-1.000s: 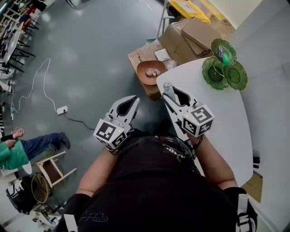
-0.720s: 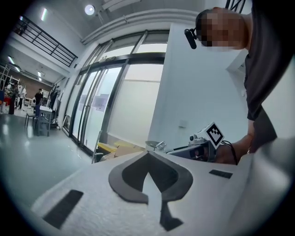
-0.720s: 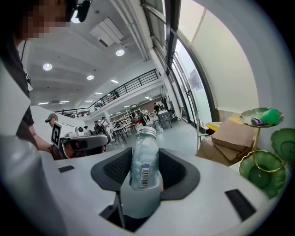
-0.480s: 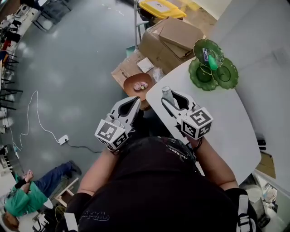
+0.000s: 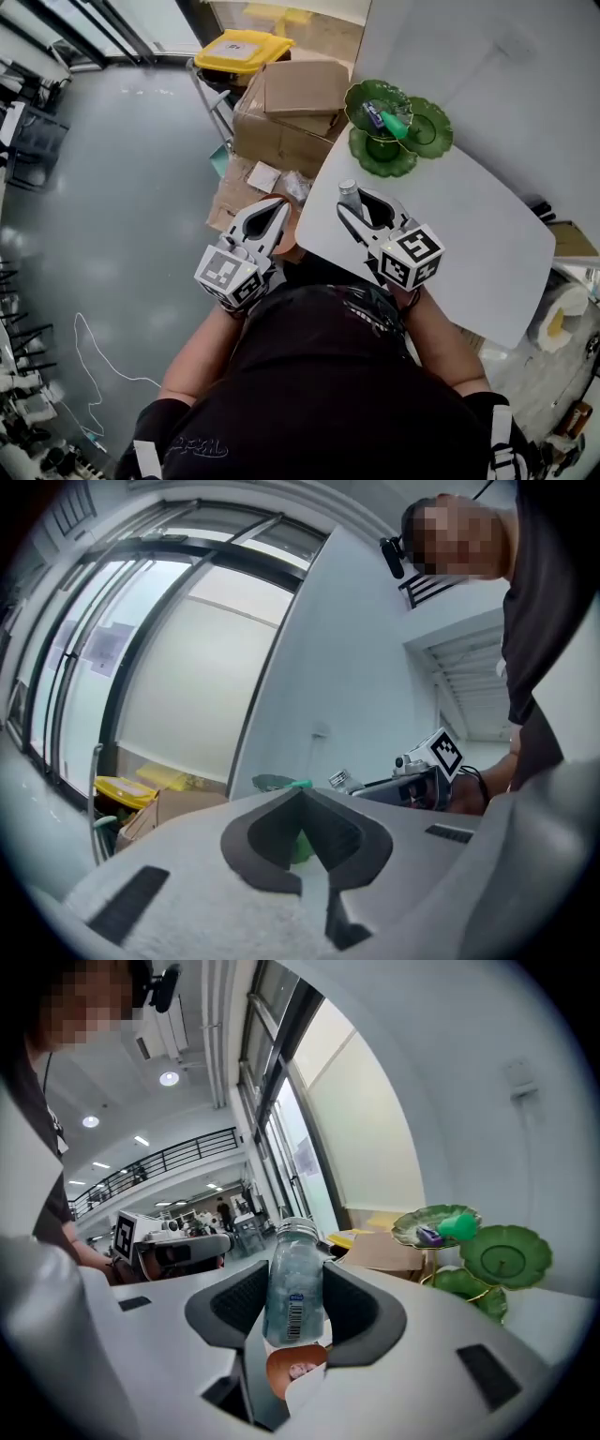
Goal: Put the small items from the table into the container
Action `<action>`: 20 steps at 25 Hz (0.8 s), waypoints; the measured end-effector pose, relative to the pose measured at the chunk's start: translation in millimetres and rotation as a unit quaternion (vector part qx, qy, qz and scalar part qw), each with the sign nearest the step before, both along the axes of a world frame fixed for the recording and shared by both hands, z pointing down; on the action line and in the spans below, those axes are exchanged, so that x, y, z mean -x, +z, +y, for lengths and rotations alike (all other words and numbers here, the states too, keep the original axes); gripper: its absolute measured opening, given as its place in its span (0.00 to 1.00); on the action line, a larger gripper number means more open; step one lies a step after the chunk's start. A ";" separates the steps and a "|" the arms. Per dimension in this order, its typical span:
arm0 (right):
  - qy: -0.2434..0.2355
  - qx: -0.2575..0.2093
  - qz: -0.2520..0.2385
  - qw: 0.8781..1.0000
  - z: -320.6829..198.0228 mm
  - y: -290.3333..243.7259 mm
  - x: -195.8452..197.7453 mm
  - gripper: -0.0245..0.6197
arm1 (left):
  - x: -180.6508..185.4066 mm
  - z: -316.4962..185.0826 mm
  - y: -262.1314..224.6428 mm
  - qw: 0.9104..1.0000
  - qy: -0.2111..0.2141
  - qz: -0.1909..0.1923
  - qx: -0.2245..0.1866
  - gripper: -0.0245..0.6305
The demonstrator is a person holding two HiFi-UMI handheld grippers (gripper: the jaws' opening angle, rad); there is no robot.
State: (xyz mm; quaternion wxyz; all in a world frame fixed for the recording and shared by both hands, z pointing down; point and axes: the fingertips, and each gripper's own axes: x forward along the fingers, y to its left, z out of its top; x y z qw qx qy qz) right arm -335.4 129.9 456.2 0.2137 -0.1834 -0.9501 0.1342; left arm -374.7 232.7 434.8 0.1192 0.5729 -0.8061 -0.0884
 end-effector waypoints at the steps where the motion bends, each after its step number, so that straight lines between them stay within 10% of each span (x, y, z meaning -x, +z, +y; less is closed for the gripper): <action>1: 0.021 0.001 0.000 1.000 -5.9 -0.5 -2.7 0.33 | 1.9 -5.7 0.2 1.000 0.019 0.000 -0.003 0.05; 10: 0.148 -0.021 0.003 0.989 -67.7 3.1 -40.2 0.33 | -1.0 -67.3 8.8 0.992 0.129 0.003 -0.014 0.05; 20: 0.145 -0.031 0.009 0.989 -128.4 4.9 -31.1 0.33 | -7.7 -120.4 17.7 0.990 0.137 0.016 -0.012 0.05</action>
